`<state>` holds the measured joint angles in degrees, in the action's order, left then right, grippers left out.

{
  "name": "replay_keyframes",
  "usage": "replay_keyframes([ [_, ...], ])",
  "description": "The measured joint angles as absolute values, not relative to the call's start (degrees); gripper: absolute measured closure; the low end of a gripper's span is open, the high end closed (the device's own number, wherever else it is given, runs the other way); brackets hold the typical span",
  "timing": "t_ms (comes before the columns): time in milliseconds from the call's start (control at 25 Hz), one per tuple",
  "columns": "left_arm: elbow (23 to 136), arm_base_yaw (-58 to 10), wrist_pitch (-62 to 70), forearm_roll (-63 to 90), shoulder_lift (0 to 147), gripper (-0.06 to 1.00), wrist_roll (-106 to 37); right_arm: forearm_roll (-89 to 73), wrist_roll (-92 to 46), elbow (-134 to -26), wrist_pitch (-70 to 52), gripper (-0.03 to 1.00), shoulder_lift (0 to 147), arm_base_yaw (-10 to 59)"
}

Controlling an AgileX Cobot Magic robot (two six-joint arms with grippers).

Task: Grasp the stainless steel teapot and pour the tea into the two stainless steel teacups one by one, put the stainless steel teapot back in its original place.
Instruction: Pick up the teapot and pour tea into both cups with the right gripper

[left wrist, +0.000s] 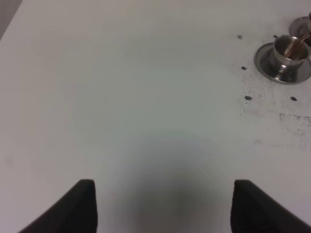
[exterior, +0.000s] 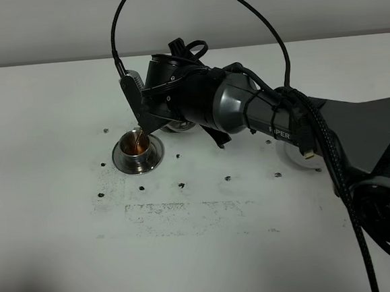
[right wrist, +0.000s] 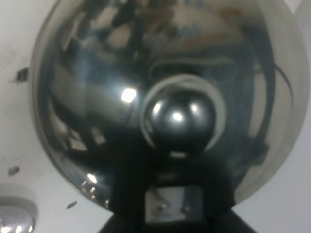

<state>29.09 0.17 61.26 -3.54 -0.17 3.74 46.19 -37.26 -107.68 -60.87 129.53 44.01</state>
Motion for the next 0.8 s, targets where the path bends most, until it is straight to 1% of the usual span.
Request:
replay_keyframes([
  [800,29.1,0.2,61.3,-3.5,-0.2,0.38,3.7,50.7,-36.5,-107.7,-62.0,0.79,130.4,45.3],
])
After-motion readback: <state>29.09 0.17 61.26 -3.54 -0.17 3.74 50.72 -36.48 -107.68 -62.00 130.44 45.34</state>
